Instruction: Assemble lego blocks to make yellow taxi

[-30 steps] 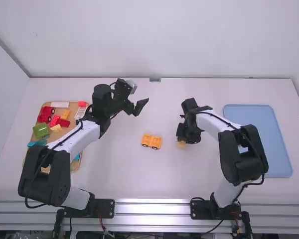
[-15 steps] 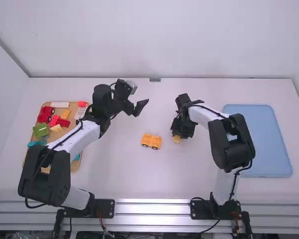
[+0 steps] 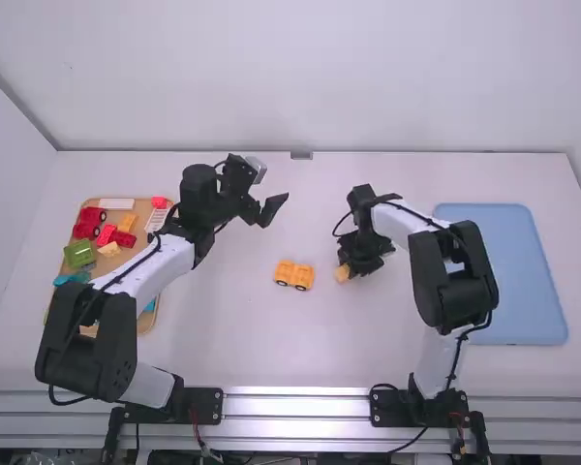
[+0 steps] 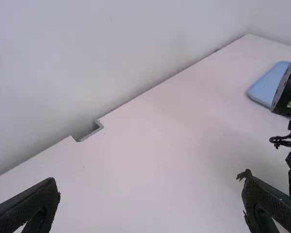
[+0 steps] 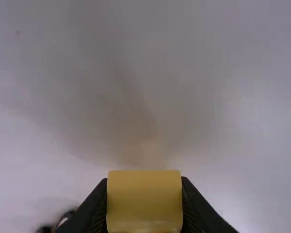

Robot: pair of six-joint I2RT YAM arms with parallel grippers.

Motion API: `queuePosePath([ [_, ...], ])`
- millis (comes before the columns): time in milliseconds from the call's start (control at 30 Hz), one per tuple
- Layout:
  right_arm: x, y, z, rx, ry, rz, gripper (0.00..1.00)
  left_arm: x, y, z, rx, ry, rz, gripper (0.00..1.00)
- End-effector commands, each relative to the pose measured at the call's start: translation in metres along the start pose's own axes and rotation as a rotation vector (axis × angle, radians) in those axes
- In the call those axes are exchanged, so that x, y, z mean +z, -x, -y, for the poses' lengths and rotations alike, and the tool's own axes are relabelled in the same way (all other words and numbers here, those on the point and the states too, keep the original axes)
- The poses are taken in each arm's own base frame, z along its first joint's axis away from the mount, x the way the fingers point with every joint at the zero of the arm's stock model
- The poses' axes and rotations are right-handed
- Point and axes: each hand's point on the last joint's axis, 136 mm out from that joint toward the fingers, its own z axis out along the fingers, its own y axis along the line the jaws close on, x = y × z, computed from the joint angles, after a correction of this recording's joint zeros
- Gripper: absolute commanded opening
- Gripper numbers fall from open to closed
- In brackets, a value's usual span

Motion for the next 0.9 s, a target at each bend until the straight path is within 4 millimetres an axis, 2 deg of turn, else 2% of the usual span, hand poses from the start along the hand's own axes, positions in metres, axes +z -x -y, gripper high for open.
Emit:
queuePosePath([
  [0, 0.000, -0.003, -0.004, 0.123, 0.001, -0.001, 0.00, 0.000, -0.003, 0.003, 0.006, -0.008, -0.005, 0.99],
  [300, 0.000, 0.001, -0.001, 0.254, -0.011, 0.026, 0.00, 0.000, -0.005, 0.003, 0.002, -0.010, -0.012, 0.99],
  [400, 0.008, -0.002, 0.003, 0.325, -0.013, 0.024, 0.02, 0.000, -0.005, 0.003, 0.002, -0.007, -0.014, 0.99],
  [567, 0.016, 0.001, 0.001, 0.335, 0.015, 0.024, 0.02, 0.000, -0.005, 0.003, 0.001, -0.007, -0.013, 0.99],
  [867, 0.012, 0.005, 0.011, 0.386, -0.009, -0.017, 0.23, 0.000, -0.005, 0.004, 0.002, -0.010, -0.013, 0.99],
])
